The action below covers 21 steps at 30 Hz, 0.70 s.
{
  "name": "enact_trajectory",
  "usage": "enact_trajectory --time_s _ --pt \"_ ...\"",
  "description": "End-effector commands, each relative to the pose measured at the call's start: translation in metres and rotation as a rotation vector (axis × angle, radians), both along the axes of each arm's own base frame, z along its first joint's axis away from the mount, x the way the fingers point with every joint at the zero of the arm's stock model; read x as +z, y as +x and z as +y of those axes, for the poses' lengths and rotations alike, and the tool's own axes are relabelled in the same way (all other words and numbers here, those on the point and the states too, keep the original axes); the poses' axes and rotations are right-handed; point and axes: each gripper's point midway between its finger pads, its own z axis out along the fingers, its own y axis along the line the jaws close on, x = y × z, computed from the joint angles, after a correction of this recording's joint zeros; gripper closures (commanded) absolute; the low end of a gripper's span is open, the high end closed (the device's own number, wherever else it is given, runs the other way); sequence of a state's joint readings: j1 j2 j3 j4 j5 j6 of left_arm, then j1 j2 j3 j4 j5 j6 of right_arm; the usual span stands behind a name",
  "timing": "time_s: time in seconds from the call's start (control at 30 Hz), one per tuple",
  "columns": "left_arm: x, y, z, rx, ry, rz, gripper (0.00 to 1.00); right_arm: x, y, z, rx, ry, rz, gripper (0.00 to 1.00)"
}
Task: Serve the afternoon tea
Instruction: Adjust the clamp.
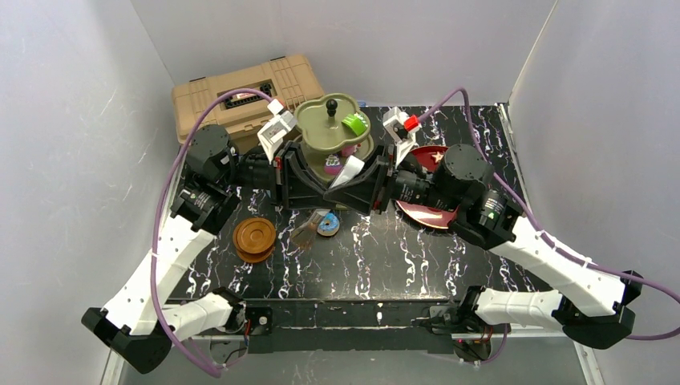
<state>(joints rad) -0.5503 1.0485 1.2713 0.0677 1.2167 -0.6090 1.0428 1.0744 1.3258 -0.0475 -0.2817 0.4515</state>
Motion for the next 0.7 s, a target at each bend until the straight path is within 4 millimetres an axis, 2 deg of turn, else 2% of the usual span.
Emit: enact_trajectory --time_s 0.0,0.07,0.17,0.2,0.27,0.37,0.43,0.53,0.63,0.67 --pt "0.013 -0.022 0.011 -0.057 -0.019 -0.065 1.0 0.04 0.004 -0.011 -0.047 0.14 -0.065 0.77" --pt "0.009 -0.018 0.01 -0.023 -0.009 -0.079 0.99 0.044 0.012 -0.02 -0.111 0.149 -0.079 0.89" --pt "-0.001 -0.004 0.012 0.093 0.037 -0.149 0.8 0.045 0.028 -0.035 -0.236 0.135 -0.081 0.99" --pt "-0.007 0.006 0.014 0.163 0.069 -0.168 0.68 0.04 0.035 -0.039 -0.281 0.103 -0.075 0.99" --pt "-0.013 0.03 0.02 0.32 0.115 -0.265 0.52 0.03 0.051 -0.046 -0.38 0.038 -0.067 0.99" --pt "-0.011 0.072 0.04 0.591 0.155 -0.447 0.44 0.017 0.074 -0.054 -0.506 -0.032 -0.05 0.99" --pt "-0.008 0.091 0.054 0.725 0.166 -0.525 0.36 0.012 0.084 -0.056 -0.557 -0.063 -0.05 0.99" --pt "-0.012 0.095 0.056 0.744 0.157 -0.59 0.26 0.015 0.091 -0.051 -0.577 -0.059 -0.054 0.99" --pt "-0.022 0.096 0.045 0.683 0.156 -0.599 0.06 0.018 0.095 -0.041 -0.571 -0.048 -0.048 0.99" --pt "-0.026 0.099 0.041 0.669 0.162 -0.606 0.02 0.018 0.096 -0.037 -0.565 -0.046 -0.045 0.99"
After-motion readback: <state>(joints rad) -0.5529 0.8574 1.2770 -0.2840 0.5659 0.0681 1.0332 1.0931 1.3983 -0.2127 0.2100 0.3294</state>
